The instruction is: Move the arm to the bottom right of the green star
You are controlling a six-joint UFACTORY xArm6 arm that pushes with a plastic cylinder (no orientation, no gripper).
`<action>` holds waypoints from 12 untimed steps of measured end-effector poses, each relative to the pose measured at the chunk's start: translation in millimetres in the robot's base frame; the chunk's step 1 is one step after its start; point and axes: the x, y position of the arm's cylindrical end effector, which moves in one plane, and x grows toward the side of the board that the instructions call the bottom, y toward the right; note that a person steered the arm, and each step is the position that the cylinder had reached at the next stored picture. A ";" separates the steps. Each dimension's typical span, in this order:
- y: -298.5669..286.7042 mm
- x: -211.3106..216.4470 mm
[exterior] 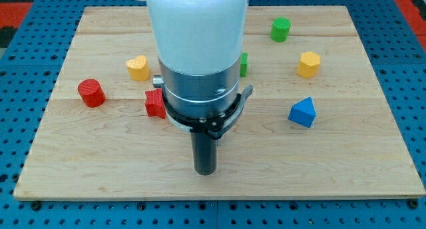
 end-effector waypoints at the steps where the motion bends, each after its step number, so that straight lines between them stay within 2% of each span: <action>1: -4.5 0.0; 3: -16.3 0.0; 5: -107.7 0.0; 7: -120.9 0.0; 8: -174.3 -0.1; 9: -191.5 -0.1; 11: -174.7 -0.1; 12: -136.2 0.0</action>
